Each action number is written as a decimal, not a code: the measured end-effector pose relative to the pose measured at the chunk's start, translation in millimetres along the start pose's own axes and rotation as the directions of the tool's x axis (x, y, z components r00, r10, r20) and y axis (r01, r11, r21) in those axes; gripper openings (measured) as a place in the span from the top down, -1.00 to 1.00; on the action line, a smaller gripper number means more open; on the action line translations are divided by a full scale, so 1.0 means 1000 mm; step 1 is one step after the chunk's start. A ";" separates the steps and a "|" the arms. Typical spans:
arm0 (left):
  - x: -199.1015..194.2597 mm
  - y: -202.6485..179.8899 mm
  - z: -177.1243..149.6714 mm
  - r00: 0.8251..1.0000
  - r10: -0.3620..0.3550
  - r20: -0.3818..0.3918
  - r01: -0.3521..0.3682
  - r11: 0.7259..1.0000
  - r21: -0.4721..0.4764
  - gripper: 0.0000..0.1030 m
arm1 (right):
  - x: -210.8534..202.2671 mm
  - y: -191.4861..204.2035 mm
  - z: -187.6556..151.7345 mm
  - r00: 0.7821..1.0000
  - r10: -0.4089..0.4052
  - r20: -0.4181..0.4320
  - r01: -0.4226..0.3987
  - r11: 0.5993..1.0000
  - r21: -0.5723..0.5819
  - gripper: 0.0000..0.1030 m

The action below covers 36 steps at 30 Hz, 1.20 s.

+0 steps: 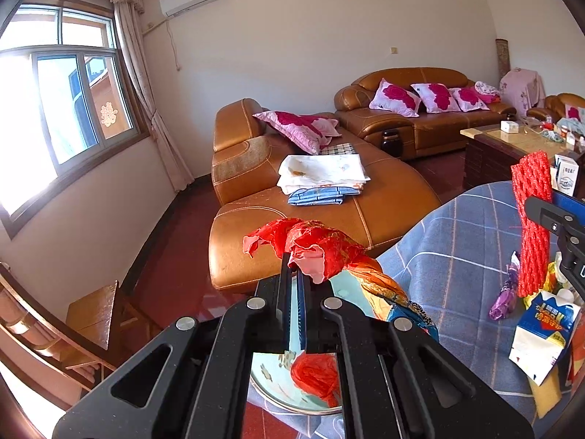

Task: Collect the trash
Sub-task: 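Carry the wrapper and mesh net over the wastebasket and open the left gripper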

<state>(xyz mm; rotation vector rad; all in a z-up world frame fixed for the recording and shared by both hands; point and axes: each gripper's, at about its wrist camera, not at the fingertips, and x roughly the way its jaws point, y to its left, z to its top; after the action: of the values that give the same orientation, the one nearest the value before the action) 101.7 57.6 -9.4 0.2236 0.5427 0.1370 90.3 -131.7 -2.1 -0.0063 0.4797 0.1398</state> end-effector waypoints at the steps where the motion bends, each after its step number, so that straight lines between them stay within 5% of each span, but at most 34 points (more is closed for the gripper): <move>1: 0.001 0.001 -0.001 1.000 0.006 -0.003 -0.006 1.000 0.000 0.95 | 0.002 0.002 -0.001 1.000 0.005 -0.004 -0.005 1.000 -0.003 0.57; 25: 0.032 0.029 -0.027 0.973 0.211 -0.095 -0.208 0.977 0.037 0.95 | 0.042 0.044 -0.017 0.987 0.139 -0.084 -0.143 0.989 -0.042 0.57; 36: 0.047 0.036 -0.035 0.964 0.226 -0.140 -0.223 0.974 0.037 0.94 | 0.062 0.063 -0.023 0.970 0.200 -0.136 -0.210 0.976 -0.064 0.57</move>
<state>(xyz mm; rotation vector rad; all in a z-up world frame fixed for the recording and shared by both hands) 120.8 107.6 -52.9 0.2975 0.6611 0.3698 126.0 -62.2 -49.4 -0.0422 0.6040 0.3633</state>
